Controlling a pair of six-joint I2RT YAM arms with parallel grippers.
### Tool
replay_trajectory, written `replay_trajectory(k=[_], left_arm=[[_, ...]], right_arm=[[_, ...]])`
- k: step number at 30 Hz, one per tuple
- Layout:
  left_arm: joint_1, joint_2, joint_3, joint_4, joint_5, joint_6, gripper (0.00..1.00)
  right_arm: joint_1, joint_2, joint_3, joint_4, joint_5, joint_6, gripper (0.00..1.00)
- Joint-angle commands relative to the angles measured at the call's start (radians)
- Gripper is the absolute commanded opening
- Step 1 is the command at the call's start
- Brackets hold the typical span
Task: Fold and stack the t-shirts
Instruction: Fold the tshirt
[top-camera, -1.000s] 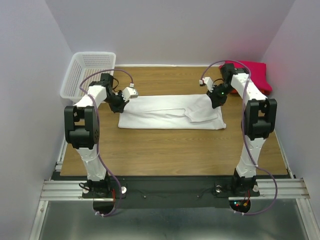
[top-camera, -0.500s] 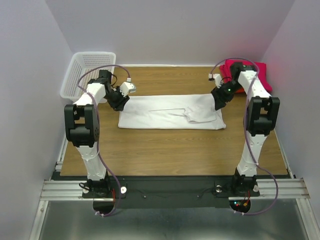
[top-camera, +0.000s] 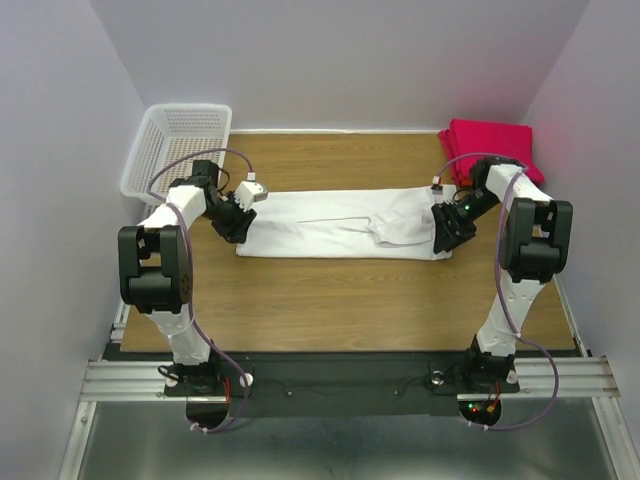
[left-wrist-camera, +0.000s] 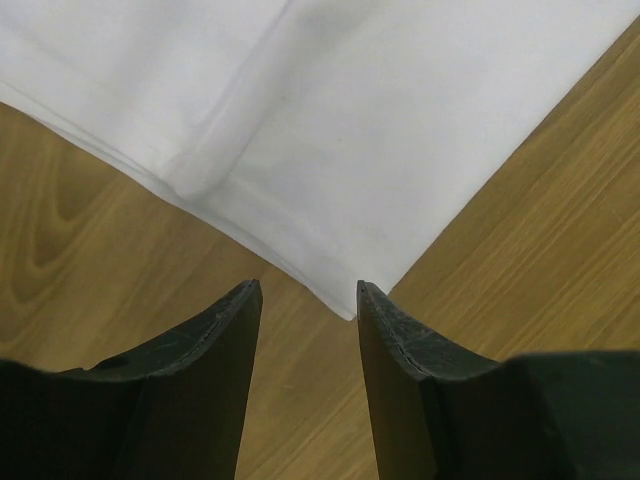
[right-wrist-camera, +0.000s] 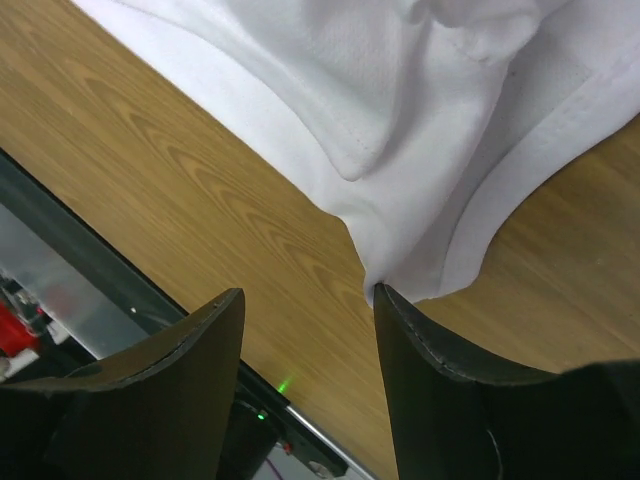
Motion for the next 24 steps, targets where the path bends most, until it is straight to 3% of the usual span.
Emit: replay_trajectory(k=[1, 15, 18, 24], left_arm=[[0.001, -0.055, -0.055, 0.044, -0.006, -0.054, 0.55], [0.004, -0.033, -0.079, 0.091, -0.018, -0.158, 0.54], [0.004, -0.012, -0.059, 0.106, -0.001, -0.195, 0.54], [0.004, 0.034, -0.009, 0.102, 0.054, -0.247, 0.52]], right_arm=[[0.0, -0.07, -0.029, 0.097, 0.032, 0.122, 0.6], [-0.008, -0.05, -0.025, 0.183, 0.076, 0.189, 0.51], [-0.008, -0.025, -0.037, 0.204, 0.069, 0.207, 0.44], [-0.008, -0.008, -0.055, 0.207, 0.076, 0.196, 0.16]])
